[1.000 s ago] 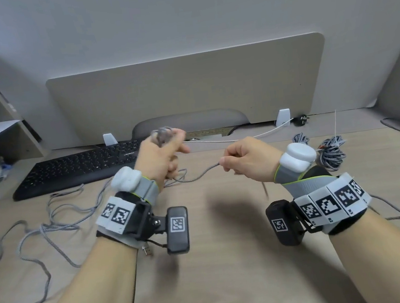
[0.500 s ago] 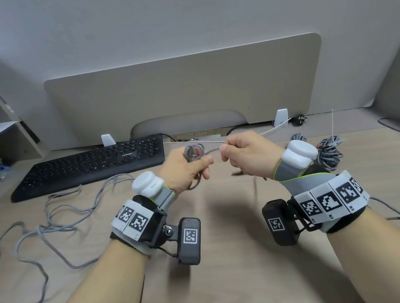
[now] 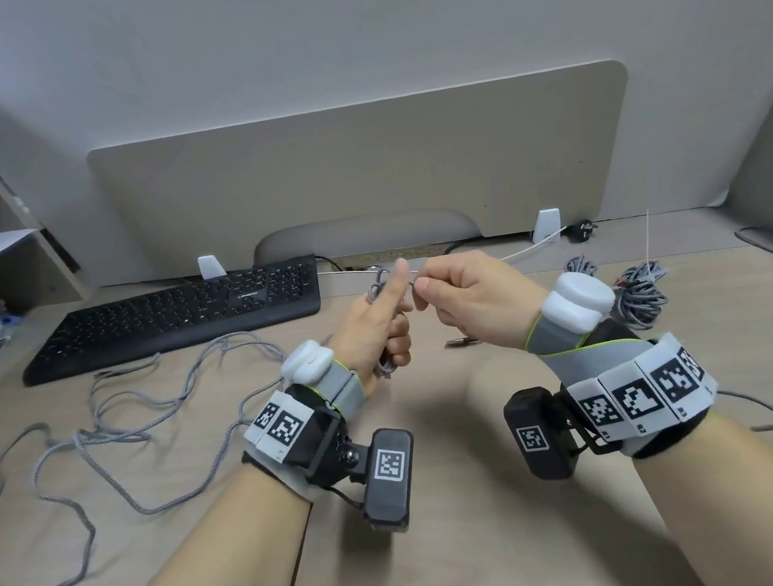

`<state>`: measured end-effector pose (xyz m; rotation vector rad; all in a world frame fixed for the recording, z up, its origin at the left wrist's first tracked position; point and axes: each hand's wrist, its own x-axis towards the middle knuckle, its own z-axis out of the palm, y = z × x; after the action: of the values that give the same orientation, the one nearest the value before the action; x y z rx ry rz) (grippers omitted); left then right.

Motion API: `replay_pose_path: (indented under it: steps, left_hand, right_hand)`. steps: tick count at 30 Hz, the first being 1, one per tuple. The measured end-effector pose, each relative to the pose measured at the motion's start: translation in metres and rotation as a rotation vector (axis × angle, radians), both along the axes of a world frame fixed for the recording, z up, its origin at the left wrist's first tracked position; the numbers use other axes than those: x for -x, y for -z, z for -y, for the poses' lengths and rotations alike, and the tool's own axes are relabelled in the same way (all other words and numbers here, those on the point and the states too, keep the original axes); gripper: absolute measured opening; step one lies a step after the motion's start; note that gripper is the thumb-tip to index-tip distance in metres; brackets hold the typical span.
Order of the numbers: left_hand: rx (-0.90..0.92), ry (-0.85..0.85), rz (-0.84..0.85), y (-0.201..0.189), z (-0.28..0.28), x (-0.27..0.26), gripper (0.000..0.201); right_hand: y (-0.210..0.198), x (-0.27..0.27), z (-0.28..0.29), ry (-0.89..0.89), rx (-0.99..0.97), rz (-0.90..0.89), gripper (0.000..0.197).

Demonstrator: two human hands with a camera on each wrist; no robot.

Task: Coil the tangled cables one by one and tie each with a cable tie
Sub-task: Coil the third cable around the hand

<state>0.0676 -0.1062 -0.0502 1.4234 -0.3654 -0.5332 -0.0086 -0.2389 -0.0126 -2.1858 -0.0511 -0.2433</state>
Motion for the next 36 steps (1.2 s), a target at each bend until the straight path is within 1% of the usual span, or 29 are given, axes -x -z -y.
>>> replay_pose_path:
  steps: [1, 3, 5, 7, 9, 12, 14, 17, 19, 21, 24, 29, 32, 34, 36]
  left_hand:
    - [0.009, -0.004, -0.012, -0.001, -0.001, -0.001, 0.052]
    - [0.048, -0.027, -0.008, -0.003, -0.004, -0.005, 0.046]
    - [0.078, -0.063, 0.028, -0.004, -0.006, -0.006, 0.038]
    - [0.125, -0.124, 0.051, -0.003, -0.005, -0.007, 0.036]
    - [0.167, -0.197, 0.054, -0.005, -0.006, -0.013, 0.038]
    - [0.209, -0.336, 0.025, -0.013, -0.017, -0.028, 0.033]
    - [0.331, -0.405, -0.028, -0.019, -0.032, -0.042, 0.029]
    - [0.504, -0.415, -0.121, -0.029, -0.053, -0.058, 0.028]
    - [0.542, -0.360, -0.149, -0.032, -0.060, -0.061, 0.035]
    - [0.470, -0.284, -0.112, -0.034, -0.059, -0.057, 0.041]
    - [0.256, -0.199, 0.008, -0.032, -0.047, -0.041, 0.042]
    - [-0.053, -0.004, 0.143, -0.025, -0.027, -0.013, 0.028]
    - [-0.226, 0.167, 0.183, -0.018, -0.018, 0.001, 0.018]
    - [-0.243, 0.245, 0.181, -0.013, -0.015, 0.004, 0.018]
    - [-0.210, 0.250, 0.197, -0.010, -0.014, 0.003, 0.015]
  right_hand:
    - [0.001, 0.000, -0.004, -0.016, 0.022, -0.001, 0.031]
    - [-0.001, 0.003, -0.011, -0.044, 0.059, -0.013, 0.032]
    - [-0.002, 0.005, -0.017, -0.063, 0.056, -0.027, 0.038]
    - [-0.003, 0.006, -0.021, -0.076, 0.069, -0.022, 0.040]
    - [-0.001, 0.005, -0.023, -0.082, 0.116, -0.018, 0.035]
    - [0.005, 0.003, -0.017, -0.064, 0.153, -0.065, 0.027]
    - [0.006, 0.003, -0.010, -0.061, 0.160, -0.091, 0.028]
    - [0.004, 0.003, 0.000, -0.023, 0.150, -0.087, 0.029]
    - [0.003, 0.002, 0.004, -0.003, 0.126, -0.088, 0.028]
    - [0.004, 0.003, 0.006, 0.002, 0.135, -0.088, 0.027]
    - [0.005, 0.002, 0.006, 0.027, 0.137, -0.076, 0.028]
    - [0.003, -0.001, 0.013, 0.094, 0.102, -0.011, 0.029]
    - [0.007, -0.004, 0.013, 0.092, 0.111, -0.016, 0.031]
    - [0.009, -0.005, 0.013, 0.084, 0.106, -0.031, 0.033]
    - [0.009, -0.005, 0.015, 0.080, 0.068, -0.044, 0.033]
